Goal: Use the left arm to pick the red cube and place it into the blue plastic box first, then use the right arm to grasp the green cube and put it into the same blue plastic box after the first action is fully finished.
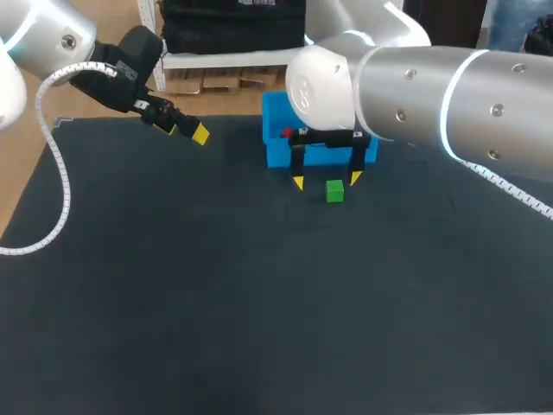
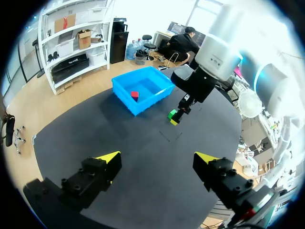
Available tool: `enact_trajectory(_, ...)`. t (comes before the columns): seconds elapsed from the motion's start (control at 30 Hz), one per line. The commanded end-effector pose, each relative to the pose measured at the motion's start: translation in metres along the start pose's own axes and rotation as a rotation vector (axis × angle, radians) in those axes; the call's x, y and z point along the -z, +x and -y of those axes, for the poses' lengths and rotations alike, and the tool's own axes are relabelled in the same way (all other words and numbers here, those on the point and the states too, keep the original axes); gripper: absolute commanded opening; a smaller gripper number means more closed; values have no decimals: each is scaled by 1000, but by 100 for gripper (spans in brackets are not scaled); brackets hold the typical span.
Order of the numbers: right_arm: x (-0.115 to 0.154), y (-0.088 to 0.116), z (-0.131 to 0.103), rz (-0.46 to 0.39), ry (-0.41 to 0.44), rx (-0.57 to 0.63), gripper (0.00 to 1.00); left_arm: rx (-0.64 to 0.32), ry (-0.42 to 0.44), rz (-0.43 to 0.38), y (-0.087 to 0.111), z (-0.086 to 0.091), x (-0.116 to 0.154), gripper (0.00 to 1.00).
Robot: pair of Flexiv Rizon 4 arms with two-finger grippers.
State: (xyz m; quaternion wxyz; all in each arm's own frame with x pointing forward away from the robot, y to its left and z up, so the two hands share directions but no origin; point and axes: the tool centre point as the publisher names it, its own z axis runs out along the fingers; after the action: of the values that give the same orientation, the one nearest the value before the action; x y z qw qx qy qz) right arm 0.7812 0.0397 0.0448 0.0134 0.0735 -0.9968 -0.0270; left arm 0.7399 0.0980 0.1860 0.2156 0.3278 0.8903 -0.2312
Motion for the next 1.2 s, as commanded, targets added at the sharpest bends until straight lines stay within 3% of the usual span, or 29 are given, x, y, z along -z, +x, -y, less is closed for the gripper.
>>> enact_trajectory(0.03, -3, -1, 4, -1, -9, -6, 100, -3, 3, 5, 1, -1, 0, 100)
enact_trajectory(0.83, -21, -1, 18, 2, -42, -7, 100, -3, 3, 5, 1, -1, 0, 100)
enact_trajectory(1.2, -29, -1, 17, -1, -3, 17, 100, -3, 3, 5, 1, -1, 0, 100)
